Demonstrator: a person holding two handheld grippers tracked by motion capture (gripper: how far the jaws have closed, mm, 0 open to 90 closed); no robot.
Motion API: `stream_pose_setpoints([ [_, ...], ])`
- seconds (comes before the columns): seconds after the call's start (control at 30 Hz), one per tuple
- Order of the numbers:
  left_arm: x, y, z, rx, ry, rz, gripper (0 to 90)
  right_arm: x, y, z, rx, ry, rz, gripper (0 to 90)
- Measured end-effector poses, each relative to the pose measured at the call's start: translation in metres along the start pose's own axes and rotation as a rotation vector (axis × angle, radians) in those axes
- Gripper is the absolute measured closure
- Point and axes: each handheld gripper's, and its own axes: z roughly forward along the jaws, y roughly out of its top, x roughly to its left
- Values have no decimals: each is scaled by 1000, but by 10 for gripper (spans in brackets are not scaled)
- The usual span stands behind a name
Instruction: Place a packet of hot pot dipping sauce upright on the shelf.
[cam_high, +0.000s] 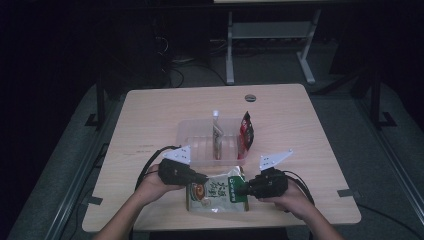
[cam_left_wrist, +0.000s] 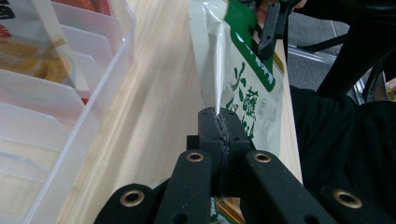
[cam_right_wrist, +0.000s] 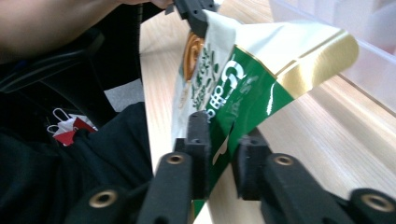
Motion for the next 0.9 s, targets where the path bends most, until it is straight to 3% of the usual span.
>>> stream_pose_setpoints([
  [0.17,0,0,-3,-16,0,4,900,7,3,0,-4,5,-43,887],
  [0.57,0,0,-12,-73,21,13,882,16,11,-3,-69,49,-83,900],
  [0.77,0,0,-20,-118,48,-12,729,25,20,-4,-106,63,-128,900],
  [0.9,-3,-4,-29,-124,100,-24,612,27,25,-3,-118,96,-148,900],
])
